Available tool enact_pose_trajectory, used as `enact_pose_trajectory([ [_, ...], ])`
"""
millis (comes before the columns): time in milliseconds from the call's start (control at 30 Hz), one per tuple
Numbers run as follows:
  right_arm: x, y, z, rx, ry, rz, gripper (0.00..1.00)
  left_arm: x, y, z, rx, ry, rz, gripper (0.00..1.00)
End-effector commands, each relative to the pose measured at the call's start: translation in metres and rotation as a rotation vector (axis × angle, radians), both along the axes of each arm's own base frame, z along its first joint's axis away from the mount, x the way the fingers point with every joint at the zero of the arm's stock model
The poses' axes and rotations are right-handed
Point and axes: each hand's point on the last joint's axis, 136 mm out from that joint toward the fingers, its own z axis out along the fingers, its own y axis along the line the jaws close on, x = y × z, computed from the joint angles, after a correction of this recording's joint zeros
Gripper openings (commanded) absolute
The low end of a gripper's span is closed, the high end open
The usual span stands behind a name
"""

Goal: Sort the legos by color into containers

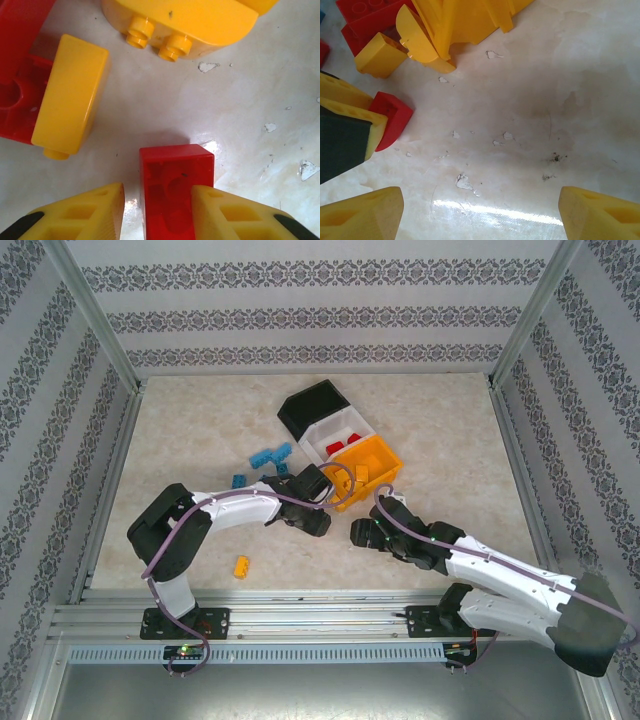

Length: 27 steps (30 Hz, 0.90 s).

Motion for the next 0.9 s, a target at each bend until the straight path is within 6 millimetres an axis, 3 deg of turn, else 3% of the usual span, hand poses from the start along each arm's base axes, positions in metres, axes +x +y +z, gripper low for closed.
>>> enact_pose_trajectory([
  [0,0.005,0.002,0.005,0.003,-0.021,0.0,0.82,-0.013,0.023,-0.022,0.134,0.05,0.004,0.4],
  [200,0.006,0.001,0.005,0.0,-0.023,-0.002,0.82,-0.006,0.026,-0.004,0.138,0.017,0.004,0.4],
  [500,0.005,0.001,0.005,0.002,-0.022,-0.003,0.82,0.022,0.034,0.038,0.119,-0.052,0.025,0.4],
  [633,0.004,0.0,0.005,0.0,-0.023,-0.002,0.82,0.041,0.038,0.059,0.103,-0.087,0.043,0.4],
  [767,0.004,0.0,0.006,0.001,-0.023,-0.002,0.82,0.085,0.04,0.098,0.044,-0.148,0.084,0.41],
  [867,0.003,-0.001,0.006,-0.002,-0.017,0.001,0.82,0.107,0.036,0.116,0.018,-0.138,0.089,0.43],
])
